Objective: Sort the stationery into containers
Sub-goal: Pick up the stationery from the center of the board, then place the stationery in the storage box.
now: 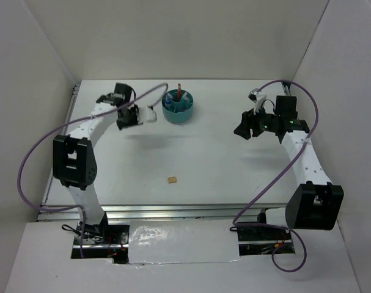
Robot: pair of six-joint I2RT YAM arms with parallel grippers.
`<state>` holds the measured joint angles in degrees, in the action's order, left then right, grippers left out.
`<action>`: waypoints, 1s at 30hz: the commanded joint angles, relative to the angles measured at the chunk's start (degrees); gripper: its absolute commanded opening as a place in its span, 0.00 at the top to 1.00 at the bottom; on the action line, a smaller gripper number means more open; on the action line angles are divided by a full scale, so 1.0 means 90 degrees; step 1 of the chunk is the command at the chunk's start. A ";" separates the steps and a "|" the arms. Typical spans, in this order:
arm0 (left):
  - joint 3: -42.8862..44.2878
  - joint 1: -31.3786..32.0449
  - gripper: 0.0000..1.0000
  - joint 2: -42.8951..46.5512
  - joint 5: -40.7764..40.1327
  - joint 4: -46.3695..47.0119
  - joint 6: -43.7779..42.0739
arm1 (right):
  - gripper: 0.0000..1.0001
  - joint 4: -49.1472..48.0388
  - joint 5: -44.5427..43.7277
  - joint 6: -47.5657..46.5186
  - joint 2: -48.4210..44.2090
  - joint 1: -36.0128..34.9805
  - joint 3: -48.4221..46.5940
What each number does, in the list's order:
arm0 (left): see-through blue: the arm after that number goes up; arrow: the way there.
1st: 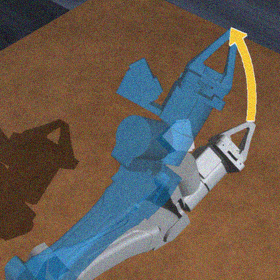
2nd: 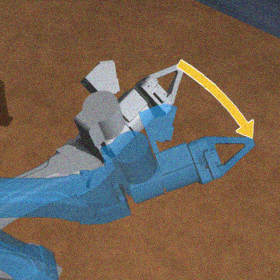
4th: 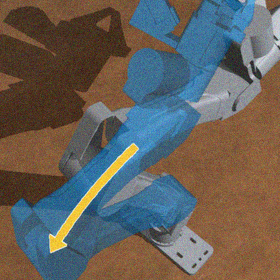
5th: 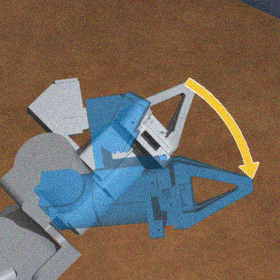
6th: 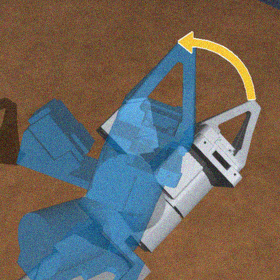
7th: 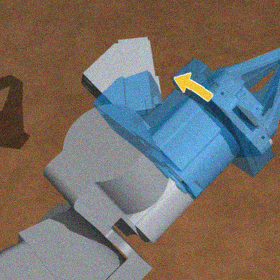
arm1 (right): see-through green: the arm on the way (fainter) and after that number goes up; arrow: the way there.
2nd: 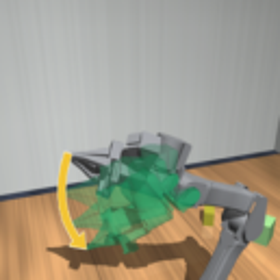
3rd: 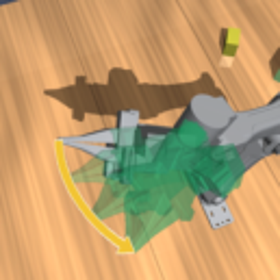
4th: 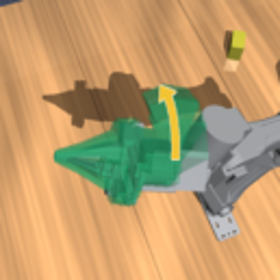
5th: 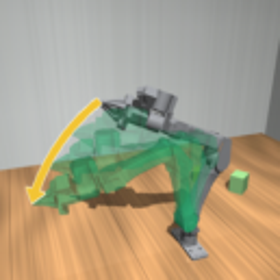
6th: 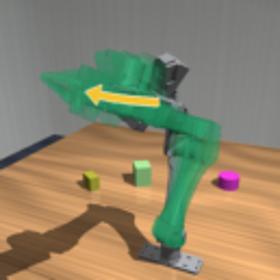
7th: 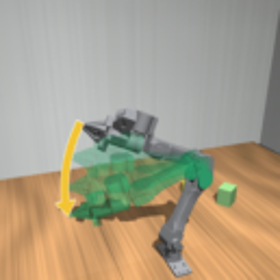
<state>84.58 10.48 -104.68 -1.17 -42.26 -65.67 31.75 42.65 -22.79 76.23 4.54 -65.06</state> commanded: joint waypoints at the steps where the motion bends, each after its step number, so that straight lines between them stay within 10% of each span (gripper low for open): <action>1: 0.2049 -0.0587 1.00 -0.0564 0.2281 -0.0821 0.2195 | 0.37 -0.0089 0.0094 0.0070 -0.0032 -0.0016 0.0158; 7: 0.2851 -0.1115 1.00 -0.1210 0.4530 0.0872 0.5446 | 0.38 -0.0178 0.0075 0.0178 0.0163 -0.0084 0.0178; 15: 0.1599 -0.1028 1.00 -0.1511 0.4866 0.6291 0.9733 | 0.39 -0.0178 0.0017 0.0237 0.0232 -0.0074 0.0139; 30: 0.2370 -0.0559 0.92 -0.2646 0.4838 0.7332 1.0266 | 0.40 -0.0080 -0.0061 0.0227 0.0144 0.0014 0.0188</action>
<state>102.87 4.58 -127.59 41.01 17.04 25.89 31.22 42.17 -20.82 78.30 4.29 -63.29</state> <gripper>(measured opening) 0.341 0.608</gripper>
